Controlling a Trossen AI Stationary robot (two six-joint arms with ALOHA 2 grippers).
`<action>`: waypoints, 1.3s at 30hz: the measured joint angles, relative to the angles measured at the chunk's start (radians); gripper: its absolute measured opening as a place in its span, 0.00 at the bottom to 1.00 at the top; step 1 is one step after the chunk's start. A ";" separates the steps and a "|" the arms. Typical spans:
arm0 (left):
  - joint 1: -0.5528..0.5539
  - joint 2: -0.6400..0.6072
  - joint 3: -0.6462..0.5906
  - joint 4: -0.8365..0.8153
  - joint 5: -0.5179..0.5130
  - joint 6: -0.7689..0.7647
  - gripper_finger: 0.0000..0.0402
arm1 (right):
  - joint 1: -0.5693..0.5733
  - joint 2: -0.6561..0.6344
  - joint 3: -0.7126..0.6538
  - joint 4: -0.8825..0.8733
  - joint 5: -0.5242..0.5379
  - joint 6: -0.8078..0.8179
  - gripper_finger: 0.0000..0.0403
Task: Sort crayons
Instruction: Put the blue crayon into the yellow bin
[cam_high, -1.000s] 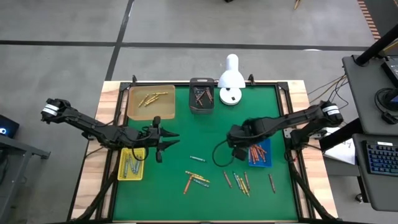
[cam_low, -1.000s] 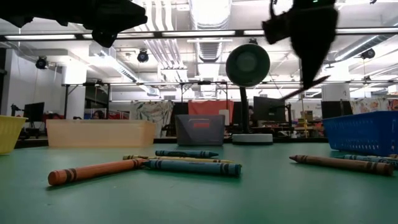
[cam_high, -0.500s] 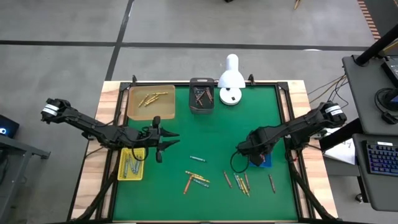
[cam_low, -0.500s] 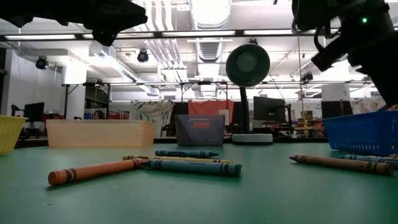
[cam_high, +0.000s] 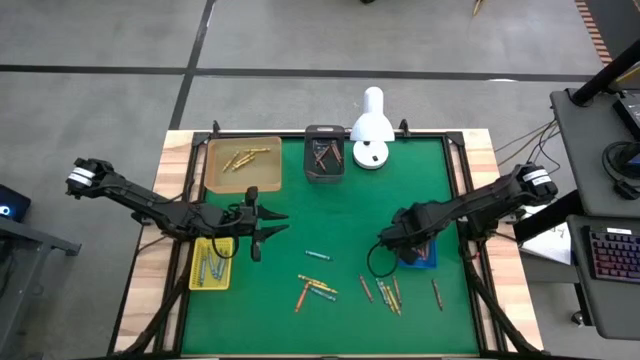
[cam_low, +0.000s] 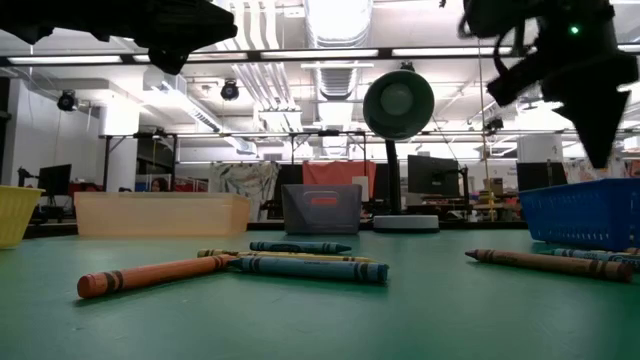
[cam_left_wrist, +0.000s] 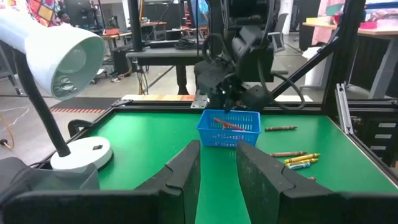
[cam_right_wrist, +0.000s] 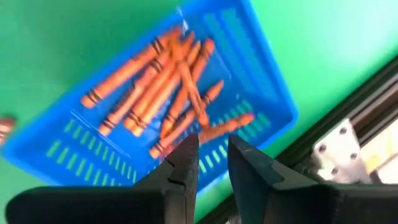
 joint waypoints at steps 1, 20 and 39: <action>0.000 0.000 0.000 0.000 0.000 -0.005 0.22 | -0.001 0.000 0.014 0.000 0.020 -0.007 0.19; 0.000 0.017 0.000 -0.060 0.009 -0.211 0.22 | 0.000 -0.028 0.107 0.568 0.319 -0.616 0.19; 0.000 0.277 0.076 0.059 0.009 -0.204 0.22 | -0.047 -0.103 0.003 0.827 0.316 -0.903 0.14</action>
